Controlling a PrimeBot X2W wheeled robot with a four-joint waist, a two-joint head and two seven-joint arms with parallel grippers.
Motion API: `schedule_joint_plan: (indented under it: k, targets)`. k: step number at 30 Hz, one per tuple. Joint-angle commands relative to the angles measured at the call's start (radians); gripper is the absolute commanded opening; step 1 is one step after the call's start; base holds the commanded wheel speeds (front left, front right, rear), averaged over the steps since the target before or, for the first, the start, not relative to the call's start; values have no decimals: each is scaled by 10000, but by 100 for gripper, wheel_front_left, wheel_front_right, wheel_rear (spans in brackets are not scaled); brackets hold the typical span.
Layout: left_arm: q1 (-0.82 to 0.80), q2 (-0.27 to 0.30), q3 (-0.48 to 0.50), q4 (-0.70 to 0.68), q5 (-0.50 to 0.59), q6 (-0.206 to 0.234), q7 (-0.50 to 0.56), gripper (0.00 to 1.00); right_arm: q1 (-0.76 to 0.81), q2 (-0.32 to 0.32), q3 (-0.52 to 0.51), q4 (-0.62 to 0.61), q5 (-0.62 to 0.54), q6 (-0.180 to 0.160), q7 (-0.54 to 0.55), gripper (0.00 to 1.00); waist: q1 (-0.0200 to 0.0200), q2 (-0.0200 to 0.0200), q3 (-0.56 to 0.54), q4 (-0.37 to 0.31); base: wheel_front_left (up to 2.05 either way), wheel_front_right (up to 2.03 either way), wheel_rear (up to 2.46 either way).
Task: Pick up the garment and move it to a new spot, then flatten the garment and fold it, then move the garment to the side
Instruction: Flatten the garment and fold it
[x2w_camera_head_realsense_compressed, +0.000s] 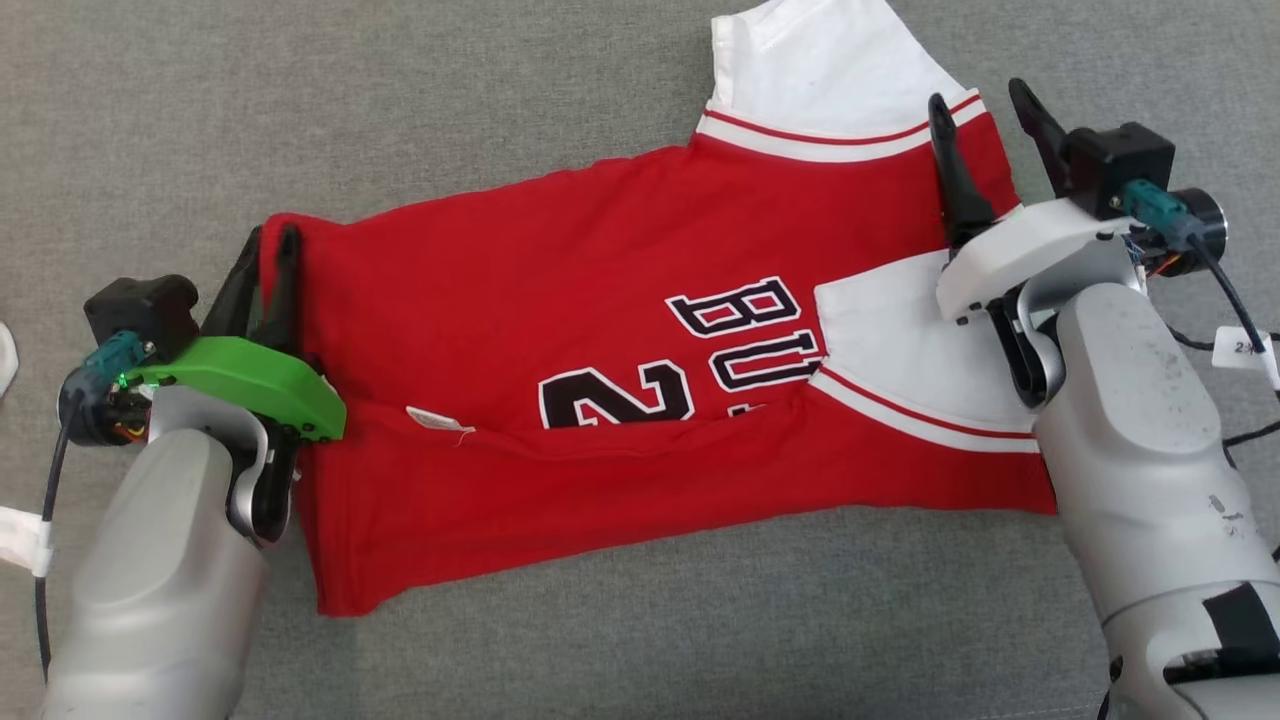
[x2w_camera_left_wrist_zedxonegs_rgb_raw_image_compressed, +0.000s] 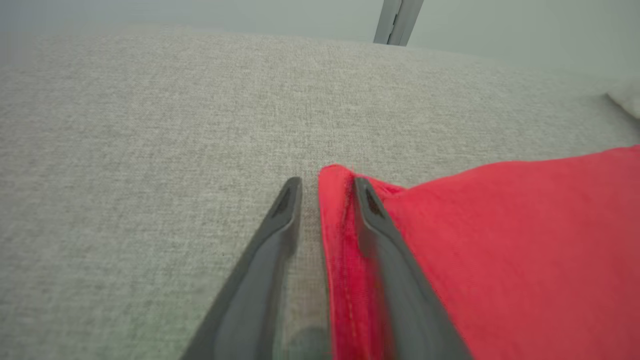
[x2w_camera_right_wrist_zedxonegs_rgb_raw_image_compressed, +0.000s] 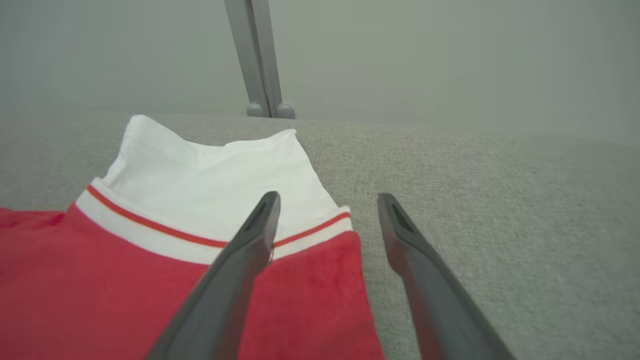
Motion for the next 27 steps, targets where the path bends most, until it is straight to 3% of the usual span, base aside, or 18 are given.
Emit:
schedule_joint_plan:
  k: [1,11,22,23,24,25,27]
  targets:
    - [-229,88,10,-134,-87,31,6,0,-332,-57,-36,235,-94,-15,58,100,-1,0,133,177,0,0,0]
    - [-495,-100,-508,-1194,-351,31,7,0,-2727,-55,-782,2074,-1351,-15,1217,100,-1,0,689,1079,0,0,0]
    - [-681,-450,-1105,-1753,-637,31,7,0,-4019,-60,-2589,3086,-3259,-17,2186,100,-1,0,1066,1845,0,0,0]
    - [-688,-455,-1143,-1773,-649,31,7,0,-4074,-60,-2697,3119,-3386,-15,2210,78,-1,0,1080,1874,0,0,0]
    - [-704,-467,-1179,-1797,-675,31,7,0,-4130,-57,-2811,3134,-3545,-15,2215,33,-1,0,1093,1902,0,0,0]
    - [-713,-475,-1193,-1817,-703,31,7,0,-4140,-58,-2929,3121,-3730,-15,2263,0,-1,0,1103,1914,0,0,0]
    - [-726,-494,-1197,-1843,-745,31,7,0,-4162,-64,-3204,3068,-3982,-17,2248,0,-1,0,1107,1930,0,0,0]
